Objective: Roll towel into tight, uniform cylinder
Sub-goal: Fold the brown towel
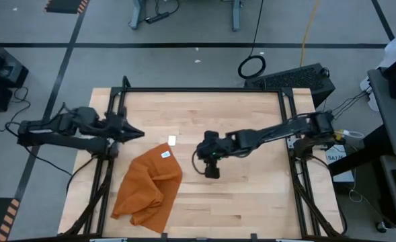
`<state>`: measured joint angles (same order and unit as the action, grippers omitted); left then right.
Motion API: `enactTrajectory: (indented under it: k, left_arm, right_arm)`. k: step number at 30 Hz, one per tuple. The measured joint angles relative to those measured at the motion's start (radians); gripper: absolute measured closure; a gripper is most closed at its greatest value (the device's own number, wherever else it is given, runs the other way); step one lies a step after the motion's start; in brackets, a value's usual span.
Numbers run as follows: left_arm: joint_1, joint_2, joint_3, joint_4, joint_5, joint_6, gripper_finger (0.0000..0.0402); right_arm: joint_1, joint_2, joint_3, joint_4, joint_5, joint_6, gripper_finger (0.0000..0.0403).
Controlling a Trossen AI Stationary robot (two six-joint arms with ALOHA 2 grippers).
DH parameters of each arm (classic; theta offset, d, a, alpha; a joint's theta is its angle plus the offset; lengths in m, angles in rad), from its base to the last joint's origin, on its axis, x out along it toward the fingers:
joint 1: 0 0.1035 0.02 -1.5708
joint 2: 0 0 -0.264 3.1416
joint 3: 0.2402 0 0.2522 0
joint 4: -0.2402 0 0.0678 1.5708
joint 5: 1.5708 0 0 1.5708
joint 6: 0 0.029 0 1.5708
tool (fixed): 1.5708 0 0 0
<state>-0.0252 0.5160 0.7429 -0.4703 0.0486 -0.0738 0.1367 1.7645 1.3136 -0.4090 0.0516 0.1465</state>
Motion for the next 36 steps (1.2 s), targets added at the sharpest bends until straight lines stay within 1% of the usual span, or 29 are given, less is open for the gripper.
enactTrajectory:
  k: [3,7,9,10,13,15,17,20,23,28,33,36]
  left_arm:
    - [-0.021,0.074,-0.005,-0.020,0.000,-0.011,0.0370]
    - [-0.056,0.168,-0.013,-0.074,0.000,-0.080,0.0370]
    - [-0.073,0.210,-0.013,-0.109,-0.009,-0.117,0.0370]
    - [-0.081,0.232,-0.013,-0.118,-0.030,-0.134,0.0370]
    - [-0.107,0.291,-0.013,-0.126,-0.099,-0.157,0.0370]
    - [-0.123,0.322,-0.013,-0.125,-0.130,-0.157,0.0370]
    - [-0.140,0.351,-0.013,-0.125,-0.136,-0.170,0.0370]
    - [-0.170,0.385,-0.013,-0.125,-0.143,-0.181,0.0370]
    - [-0.208,0.419,-0.016,-0.123,-0.186,-0.180,0.0370]
    - [-0.252,0.453,-0.058,-0.112,-0.209,-0.185,0.0370]
    - [-0.275,0.466,-0.112,-0.058,-0.210,-0.236,0.0370]
    - [-0.292,0.477,-0.132,-0.054,-0.211,-0.277,0.0370]
  right_arm:
    - [0.012,0.057,0.000,0.059,0.000,0.060,0.0403]
    - [0.024,0.128,0.000,0.160,0.013,0.167,0.0403]
    - [0.033,0.159,0.000,0.222,0.049,0.227,0.0402]
    - [0.040,0.177,0.000,0.269,0.078,0.249,0.0401]
    - [0.062,0.232,0.000,0.418,0.135,0.250,0.0391]
    - [0.076,0.268,0.000,0.519,0.134,0.238,0.0378]
    - [0.088,0.296,0.000,0.574,0.135,0.237,0.0363]
    - [0.101,0.323,0.000,0.585,0.182,0.234,0.0336]
    - [0.111,0.348,0.000,0.585,0.218,0.203,0.0311]
    - [0.116,0.380,0.000,0.591,0.213,0.174,0.0270]
    - [0.111,0.404,0.000,0.597,0.214,0.143,0.0228]
    - [0.111,0.432,0.001,0.646,0.215,0.111,0.0204]
